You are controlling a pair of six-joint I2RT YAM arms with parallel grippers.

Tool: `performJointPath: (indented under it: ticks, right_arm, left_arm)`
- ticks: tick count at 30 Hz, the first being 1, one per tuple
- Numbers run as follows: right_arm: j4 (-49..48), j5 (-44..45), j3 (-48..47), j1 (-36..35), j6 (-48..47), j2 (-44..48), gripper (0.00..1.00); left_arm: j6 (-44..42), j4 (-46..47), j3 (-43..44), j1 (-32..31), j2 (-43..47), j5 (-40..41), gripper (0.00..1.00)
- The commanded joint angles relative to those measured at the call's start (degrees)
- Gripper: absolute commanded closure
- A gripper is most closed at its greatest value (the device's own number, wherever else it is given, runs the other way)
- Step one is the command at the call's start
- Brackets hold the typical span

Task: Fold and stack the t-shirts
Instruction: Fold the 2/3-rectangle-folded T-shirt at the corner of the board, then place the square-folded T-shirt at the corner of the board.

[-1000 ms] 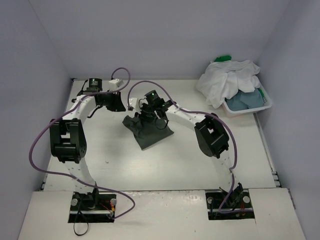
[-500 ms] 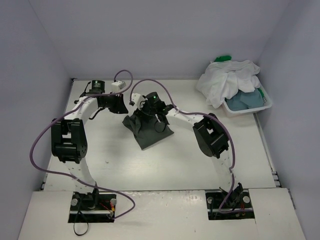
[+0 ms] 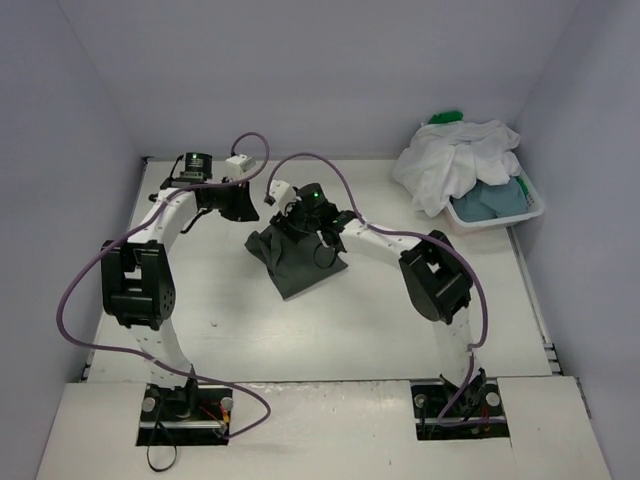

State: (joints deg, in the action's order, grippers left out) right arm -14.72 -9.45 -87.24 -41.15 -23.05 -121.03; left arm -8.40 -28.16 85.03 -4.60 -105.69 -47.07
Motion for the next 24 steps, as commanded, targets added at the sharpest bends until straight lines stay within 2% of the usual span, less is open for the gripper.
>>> performJointPath:
  ticks: [1,3,4,5,6,16,19,24]
  right_arm:
    - [-3.2,1.6,1.0,1.2,1.9,9.8,0.44]
    - [-3.2,1.9,3.5,1.4,2.0,11.3,0.53]
    - [-2.9,2.2,4.1,1.5,1.9,12.2,0.60]
    - [-2.7,2.3,5.6,1.7,2.1,12.7,0.84]
    - [-2.5,2.3,7.1,2.1,2.3,13.7,1.00]
    - [-1.6,-1.4,13.1,9.8,5.8,18.5,1.00]
    - [-1.5,-3.5,13.0,12.8,7.3,18.1,1.00]
    - [-0.4,-6.4,13.2,13.3,7.1,18.6,1.00]
  left_arm:
    - [-1.1,-0.8,5.3,-1.8,5.5,0.0,1.00]
    - [-1.1,-1.5,5.9,-3.2,5.8,0.4,1.00]
    - [-1.1,-1.8,6.3,-3.8,5.9,0.5,1.00]
    - [-1.1,-1.9,6.2,-5.1,6.0,0.2,1.00]
    - [-0.7,-1.2,5.5,-5.9,6.4,0.3,1.00]
    - [7.8,10.0,-1.3,-13.9,4.8,-1.6,1.00]
    - [7.7,10.0,-0.9,-16.0,2.3,0.4,1.00]
    - [3.1,8.5,-0.7,-17.5,-0.6,8.6,1.00]
